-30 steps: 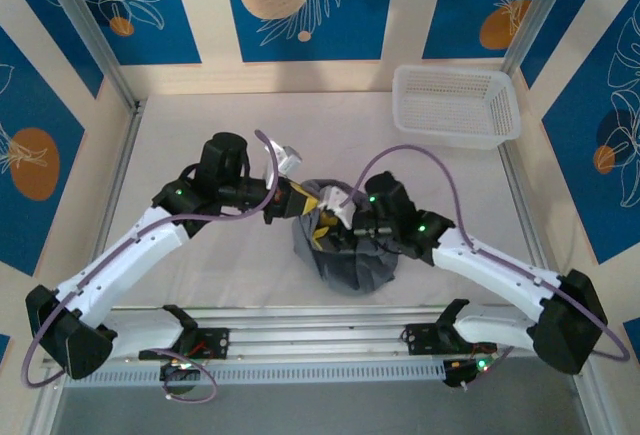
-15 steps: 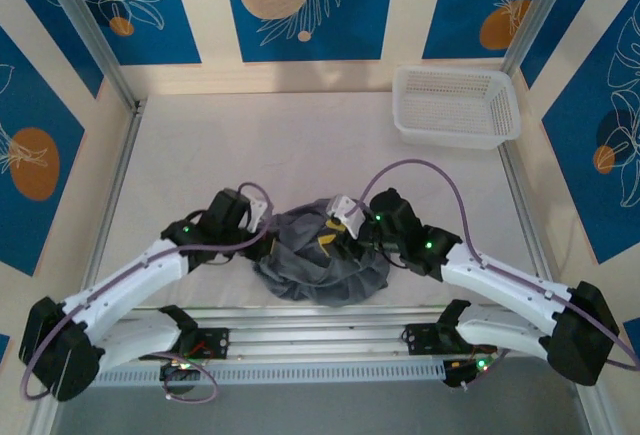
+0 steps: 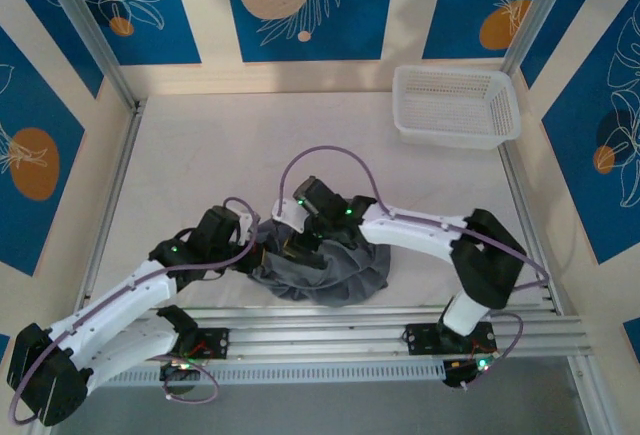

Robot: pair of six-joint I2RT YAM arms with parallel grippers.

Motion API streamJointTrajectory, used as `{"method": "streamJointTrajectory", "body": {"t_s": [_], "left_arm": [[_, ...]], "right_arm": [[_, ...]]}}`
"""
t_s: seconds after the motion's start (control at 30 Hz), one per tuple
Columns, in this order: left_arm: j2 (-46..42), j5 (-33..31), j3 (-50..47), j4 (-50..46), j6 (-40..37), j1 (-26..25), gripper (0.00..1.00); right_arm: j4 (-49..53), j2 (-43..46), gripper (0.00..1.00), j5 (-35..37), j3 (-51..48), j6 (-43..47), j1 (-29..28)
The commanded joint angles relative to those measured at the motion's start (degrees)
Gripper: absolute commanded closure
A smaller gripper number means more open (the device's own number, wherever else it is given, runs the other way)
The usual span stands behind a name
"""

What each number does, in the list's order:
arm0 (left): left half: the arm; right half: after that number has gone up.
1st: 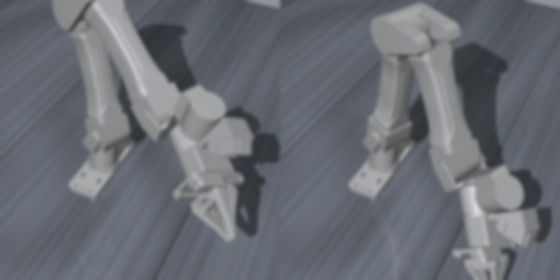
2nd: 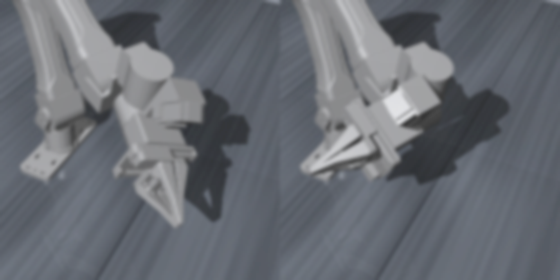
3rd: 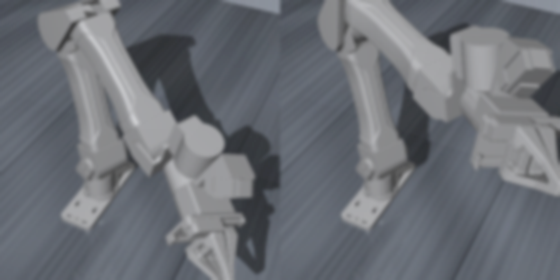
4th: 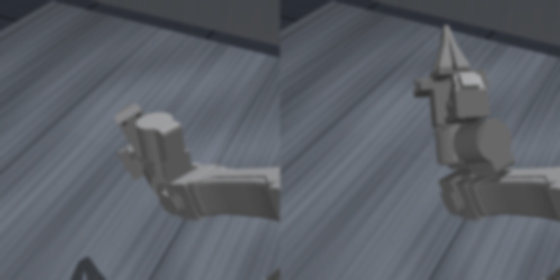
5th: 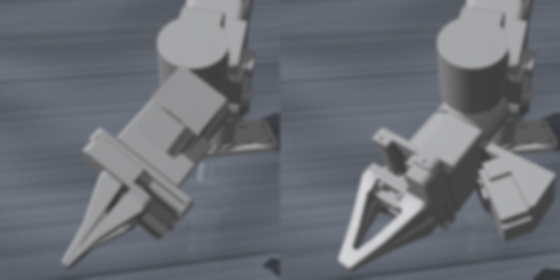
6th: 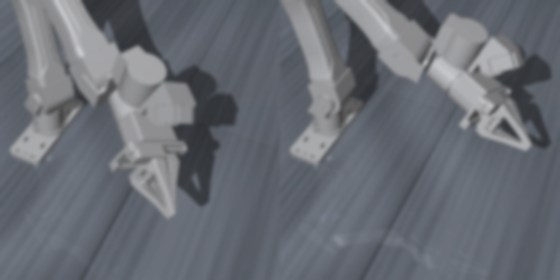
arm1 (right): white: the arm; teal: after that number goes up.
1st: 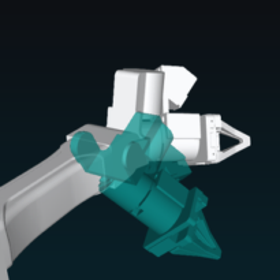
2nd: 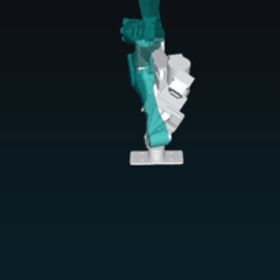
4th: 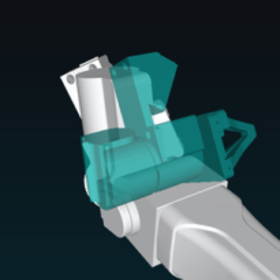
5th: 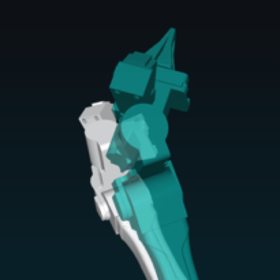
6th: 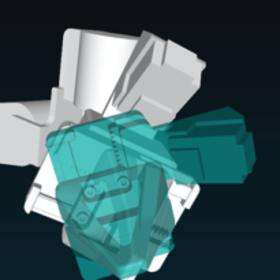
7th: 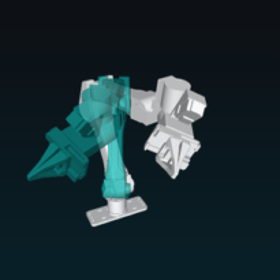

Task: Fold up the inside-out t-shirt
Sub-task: Turn the T-shirt inside out at the center of the table.

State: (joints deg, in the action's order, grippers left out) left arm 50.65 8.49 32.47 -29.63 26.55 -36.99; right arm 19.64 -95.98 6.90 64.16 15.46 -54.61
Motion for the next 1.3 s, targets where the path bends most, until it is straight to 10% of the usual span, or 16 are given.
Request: {"method": "streamJointTrajectory", "body": {"t_s": [0.0,0.2,0.53,0.7,0.87,1.13,1.27], "left_arm": [[-1.06,-1.71,-0.13,-0.06,0.61,-0.08,1.0],[-1.78,-4.62,0.9,-0.91,0.85,-0.08,1.0],[-0.77,-7.66,3.04,-1.25,-1.85,0.61,0.96],[0.54,-3.79,8.44,-0.1,-8.13,0.71,0.53],[0.66,2.7,15.18,-0.01,-11.98,0.54,0.37],[0.88,12.85,12.22,15.02,6.83,-7.85,0.55],[4.76,7.31,9.49,19.02,15.08,-14.03,0.67]], "right_arm": [[9.46,-5.16,0.5,0.26,5.28,5.87,-0.91],[5.33,-2.59,1.0,2.77,5.07,3.52,0.09],[-21.46,27.57,1.0,-16.79,-13.96,-21.16,12.96],[-24.08,33.52,1.0,-21.73,-17.12,-29.24,15.14],[-22.97,34.9,1.0,-19.5,-15.85,-37.39,15.49],[-17.18,34.14,1.0,-9.19,-11.79,-49.84,16.55],[-17.69,32.88,1.0,-10.5,-11.21,-50.82,16.42]]}}
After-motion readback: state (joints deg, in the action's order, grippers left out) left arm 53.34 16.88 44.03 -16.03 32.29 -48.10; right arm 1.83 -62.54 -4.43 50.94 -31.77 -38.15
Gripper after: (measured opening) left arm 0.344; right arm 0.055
